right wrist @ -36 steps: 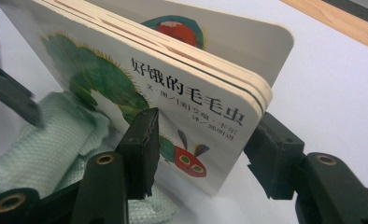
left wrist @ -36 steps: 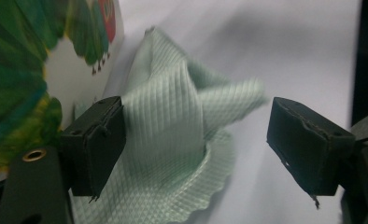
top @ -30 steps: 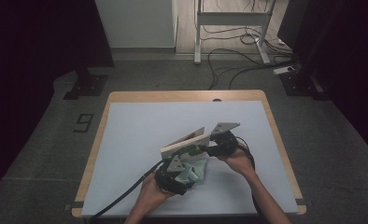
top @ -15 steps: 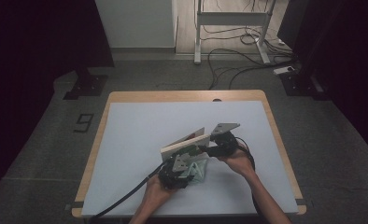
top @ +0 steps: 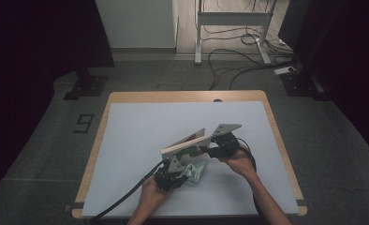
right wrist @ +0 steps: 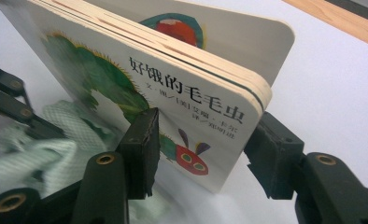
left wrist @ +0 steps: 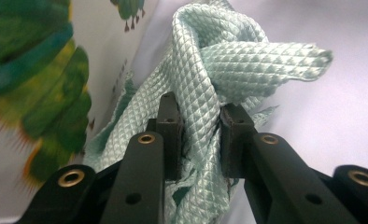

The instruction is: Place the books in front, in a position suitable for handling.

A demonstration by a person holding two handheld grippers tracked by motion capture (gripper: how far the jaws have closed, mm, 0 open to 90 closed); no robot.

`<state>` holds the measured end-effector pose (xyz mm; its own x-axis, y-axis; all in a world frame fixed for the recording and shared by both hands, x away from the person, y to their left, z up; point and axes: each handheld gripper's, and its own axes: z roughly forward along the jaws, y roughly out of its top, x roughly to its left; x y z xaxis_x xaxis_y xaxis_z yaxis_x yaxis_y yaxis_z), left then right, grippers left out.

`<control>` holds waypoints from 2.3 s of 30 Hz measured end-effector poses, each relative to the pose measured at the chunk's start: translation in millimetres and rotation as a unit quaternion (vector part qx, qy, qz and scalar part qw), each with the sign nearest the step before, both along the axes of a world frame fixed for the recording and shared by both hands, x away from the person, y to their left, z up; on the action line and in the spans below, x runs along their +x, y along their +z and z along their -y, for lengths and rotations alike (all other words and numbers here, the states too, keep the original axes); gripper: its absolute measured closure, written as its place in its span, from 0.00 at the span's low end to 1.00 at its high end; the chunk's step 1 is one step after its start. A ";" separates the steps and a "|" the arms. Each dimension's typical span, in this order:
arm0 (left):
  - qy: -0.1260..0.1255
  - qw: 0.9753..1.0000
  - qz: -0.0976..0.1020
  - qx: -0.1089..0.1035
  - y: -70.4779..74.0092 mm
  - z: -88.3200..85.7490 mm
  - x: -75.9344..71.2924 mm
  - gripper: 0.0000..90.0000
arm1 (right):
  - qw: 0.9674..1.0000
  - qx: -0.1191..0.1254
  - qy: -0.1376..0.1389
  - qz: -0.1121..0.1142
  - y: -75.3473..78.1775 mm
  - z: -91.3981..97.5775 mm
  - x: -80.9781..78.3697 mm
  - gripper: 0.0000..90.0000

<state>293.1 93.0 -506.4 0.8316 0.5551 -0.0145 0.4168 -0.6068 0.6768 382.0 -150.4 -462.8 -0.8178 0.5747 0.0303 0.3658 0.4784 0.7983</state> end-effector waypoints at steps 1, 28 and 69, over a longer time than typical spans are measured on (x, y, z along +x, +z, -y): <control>-0.002 1.000 -0.002 0.001 3.6 -6.7 -3.8 0.82 | 1.000 0.000 -0.001 0.000 0.0 -0.1 0.0 0.51; 0.082 0.996 0.017 0.006 26.9 -92.1 -2.3 0.81 | 1.000 0.009 -0.002 -0.002 -1.6 3.2 -3.1 0.52; 0.063 0.997 0.048 -0.012 57.3 -87.4 19.3 0.80 | 1.000 0.006 -0.008 0.005 -3.0 2.6 -5.2 0.54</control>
